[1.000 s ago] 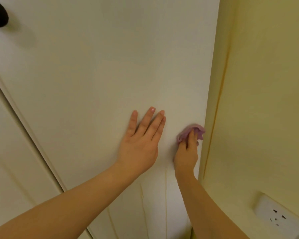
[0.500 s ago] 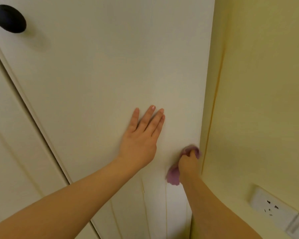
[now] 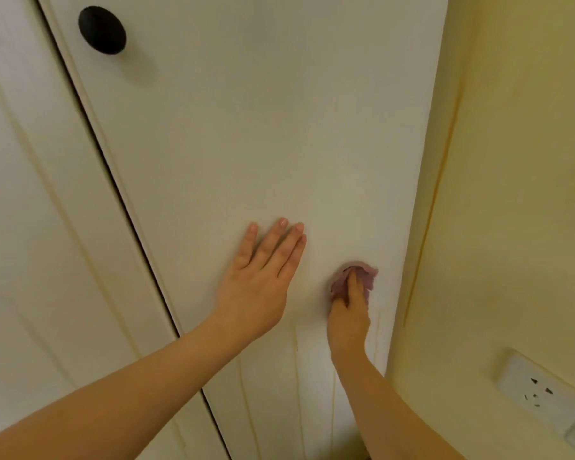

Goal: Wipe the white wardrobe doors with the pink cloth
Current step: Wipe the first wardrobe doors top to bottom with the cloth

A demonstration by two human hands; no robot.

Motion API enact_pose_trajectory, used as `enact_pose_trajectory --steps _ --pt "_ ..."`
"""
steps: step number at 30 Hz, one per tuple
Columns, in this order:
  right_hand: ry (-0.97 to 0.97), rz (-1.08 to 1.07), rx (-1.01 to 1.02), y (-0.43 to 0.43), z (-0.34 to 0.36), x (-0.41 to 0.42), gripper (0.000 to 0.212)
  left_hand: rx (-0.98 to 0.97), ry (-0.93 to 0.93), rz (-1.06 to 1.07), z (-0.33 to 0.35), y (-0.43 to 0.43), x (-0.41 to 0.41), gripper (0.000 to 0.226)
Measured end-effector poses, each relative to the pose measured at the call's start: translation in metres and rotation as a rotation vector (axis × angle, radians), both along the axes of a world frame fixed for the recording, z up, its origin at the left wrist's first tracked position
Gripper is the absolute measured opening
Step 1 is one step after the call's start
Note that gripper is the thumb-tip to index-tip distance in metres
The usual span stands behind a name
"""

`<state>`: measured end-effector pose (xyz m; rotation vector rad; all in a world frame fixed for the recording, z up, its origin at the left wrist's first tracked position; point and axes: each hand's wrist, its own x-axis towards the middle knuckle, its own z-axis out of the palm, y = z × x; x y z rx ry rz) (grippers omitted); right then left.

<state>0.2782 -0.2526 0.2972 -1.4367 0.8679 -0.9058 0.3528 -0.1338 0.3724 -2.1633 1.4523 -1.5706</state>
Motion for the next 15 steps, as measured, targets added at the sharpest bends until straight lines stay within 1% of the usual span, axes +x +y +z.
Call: enact_pose_trajectory --steps 1,2,4,6,7,9,11,12,13,14,15 --pt "0.021 0.005 -0.032 0.01 -0.002 0.002 0.043 0.008 -0.003 0.008 -0.002 0.004 0.0 0.06" --pt "0.056 0.002 -0.021 0.016 -0.005 0.003 0.042 0.015 0.0 0.015 -0.004 0.007 0.0 0.06" --pt "0.117 -0.009 0.086 0.018 -0.009 0.004 0.037 0.014 0.008 0.026 -0.007 0.016 -0.002 0.06" --pt "0.097 -0.001 0.153 0.02 0.0 0.003 0.036 0.001 0.006 0.029 -0.008 0.026 -0.002 0.058" --pt "0.084 -0.017 0.082 0.023 0.005 0.002 0.035 -0.003 0.008 0.029 -0.01 0.03 0.0 0.057" --pt "0.05 0.051 -0.142 0.032 0.015 0.003 0.039 -0.007 -0.001 0.031 -0.012 0.037 0.001 0.056" --pt "0.041 0.027 -0.172 0.031 0.013 0.002 0.053 -0.009 -0.01 0.029 -0.016 0.043 0.002 0.056" --pt "0.055 -0.004 -0.052 0.027 0.014 0.002 0.054 -0.01 -0.009 0.025 -0.019 0.048 0.001 0.056" --pt "0.098 -0.023 0.024 0.022 0.011 0.001 0.051 -0.014 -0.008 0.023 -0.022 0.053 0.0 0.056" --pt "0.095 -0.029 0.146 0.023 0.01 -0.001 0.049 -0.015 -0.008 0.024 -0.025 0.06 -0.001 0.057" --pt "0.081 -0.03 0.184 0.021 0.01 0.0 0.047 -0.01 -0.008 0.025 -0.028 0.066 0.0 0.057"
